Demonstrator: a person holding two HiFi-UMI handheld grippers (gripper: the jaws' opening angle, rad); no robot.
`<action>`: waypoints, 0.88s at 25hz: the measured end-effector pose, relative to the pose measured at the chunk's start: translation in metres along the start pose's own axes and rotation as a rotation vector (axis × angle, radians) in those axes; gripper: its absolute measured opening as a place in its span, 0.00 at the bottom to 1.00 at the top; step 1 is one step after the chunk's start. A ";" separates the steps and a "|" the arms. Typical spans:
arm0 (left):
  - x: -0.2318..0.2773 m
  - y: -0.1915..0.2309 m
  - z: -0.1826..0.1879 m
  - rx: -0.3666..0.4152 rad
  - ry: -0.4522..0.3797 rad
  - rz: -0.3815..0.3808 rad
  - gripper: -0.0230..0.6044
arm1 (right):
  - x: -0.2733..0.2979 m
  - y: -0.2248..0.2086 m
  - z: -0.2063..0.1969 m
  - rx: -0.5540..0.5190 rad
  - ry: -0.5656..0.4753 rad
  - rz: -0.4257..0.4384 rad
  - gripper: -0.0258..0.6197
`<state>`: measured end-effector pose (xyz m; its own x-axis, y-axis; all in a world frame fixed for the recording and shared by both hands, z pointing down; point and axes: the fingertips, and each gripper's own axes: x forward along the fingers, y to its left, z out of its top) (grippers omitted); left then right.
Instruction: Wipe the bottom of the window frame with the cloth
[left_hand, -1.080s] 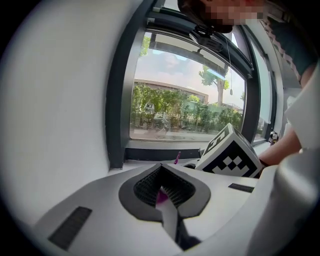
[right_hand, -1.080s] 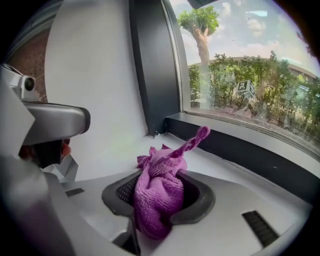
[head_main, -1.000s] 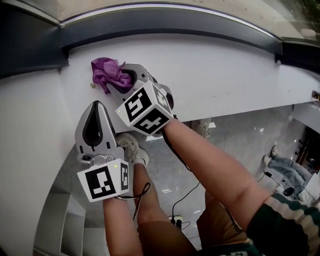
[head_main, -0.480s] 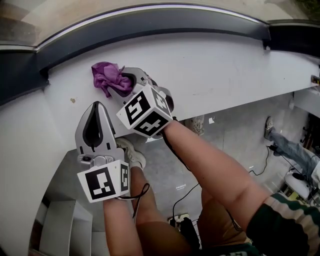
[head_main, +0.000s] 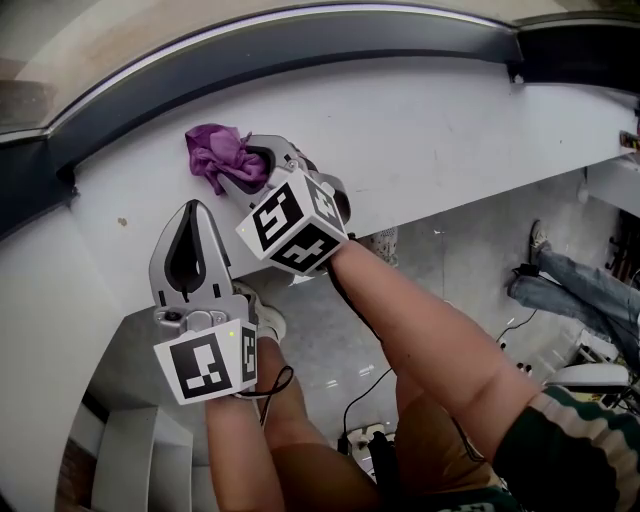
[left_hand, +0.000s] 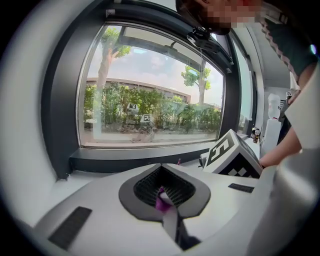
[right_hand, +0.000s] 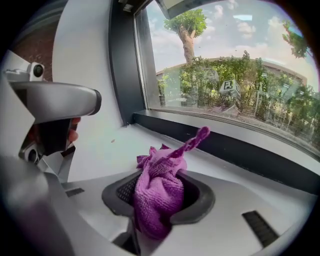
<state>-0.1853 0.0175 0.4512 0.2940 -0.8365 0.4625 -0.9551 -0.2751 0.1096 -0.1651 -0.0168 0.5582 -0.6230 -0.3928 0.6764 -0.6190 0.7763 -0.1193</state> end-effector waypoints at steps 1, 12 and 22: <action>0.004 -0.005 0.000 0.003 0.001 -0.004 0.04 | -0.003 -0.005 -0.003 0.002 0.000 -0.003 0.28; 0.023 -0.037 0.005 0.028 0.017 -0.042 0.04 | -0.024 -0.031 -0.017 0.027 -0.009 -0.022 0.28; 0.044 -0.072 0.011 0.052 0.026 -0.079 0.04 | -0.053 -0.066 -0.037 0.053 0.001 -0.052 0.28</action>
<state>-0.1033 -0.0044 0.4541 0.3669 -0.7986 0.4771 -0.9256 -0.3649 0.1011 -0.0735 -0.0291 0.5571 -0.5891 -0.4316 0.6832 -0.6748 0.7278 -0.1221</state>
